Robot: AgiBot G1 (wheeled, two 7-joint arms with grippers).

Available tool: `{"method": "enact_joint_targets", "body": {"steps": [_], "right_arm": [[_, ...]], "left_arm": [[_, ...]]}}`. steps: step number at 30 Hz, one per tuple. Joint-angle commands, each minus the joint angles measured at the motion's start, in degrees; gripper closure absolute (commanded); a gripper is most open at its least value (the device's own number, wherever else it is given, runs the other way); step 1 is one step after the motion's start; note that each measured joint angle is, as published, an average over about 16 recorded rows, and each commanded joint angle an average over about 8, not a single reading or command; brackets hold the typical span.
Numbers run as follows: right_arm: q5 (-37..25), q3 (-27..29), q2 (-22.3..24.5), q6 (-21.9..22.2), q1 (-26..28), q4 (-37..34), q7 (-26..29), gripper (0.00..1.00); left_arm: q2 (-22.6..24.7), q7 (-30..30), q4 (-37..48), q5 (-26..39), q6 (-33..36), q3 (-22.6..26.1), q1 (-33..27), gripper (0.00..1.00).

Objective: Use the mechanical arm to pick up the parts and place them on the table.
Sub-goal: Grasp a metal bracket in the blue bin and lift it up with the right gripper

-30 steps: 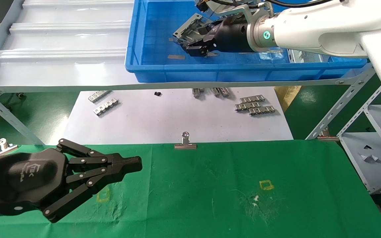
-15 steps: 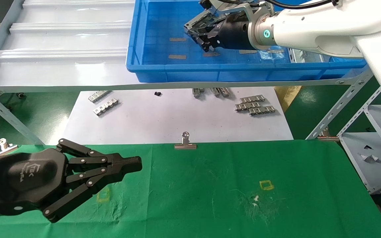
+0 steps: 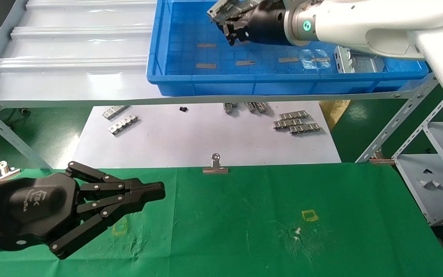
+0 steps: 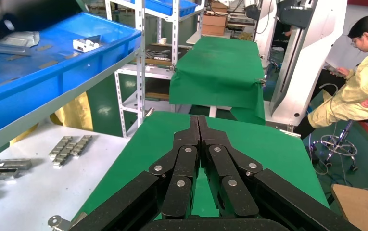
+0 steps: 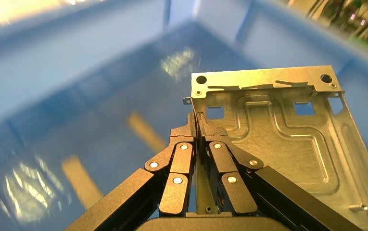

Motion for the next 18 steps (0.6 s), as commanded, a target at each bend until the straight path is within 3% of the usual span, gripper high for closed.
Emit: {"method": "enact_joint_targets", "body": {"steps": [1, 5, 9, 18], "right_arm": [[1.1, 0.1, 0.0, 0.3, 0.6, 0.3, -0.5, 1.0], [2.8, 0.4, 0.7, -2.9, 2.5, -0.6, -3.1, 1.0], [4.2, 0.8, 2.3, -9.6, 4.5, -1.5, -6.4, 1.0], [8.5, 2.2, 9.5, -34.0, 8.1, -1.5, -13.9, 1.0]], "left_arm": [[0.0, 0.0, 0.0, 0.0, 0.0, 0.0, 0.0, 0.0], [0.0, 0.0, 0.0, 0.0, 0.0, 0.0, 0.0, 0.0], [0.0, 0.0, 0.0, 0.0, 0.0, 0.0, 0.0, 0.0], [0.0, 0.0, 0.0, 0.0, 0.0, 0.0, 0.0, 0.0]]}}
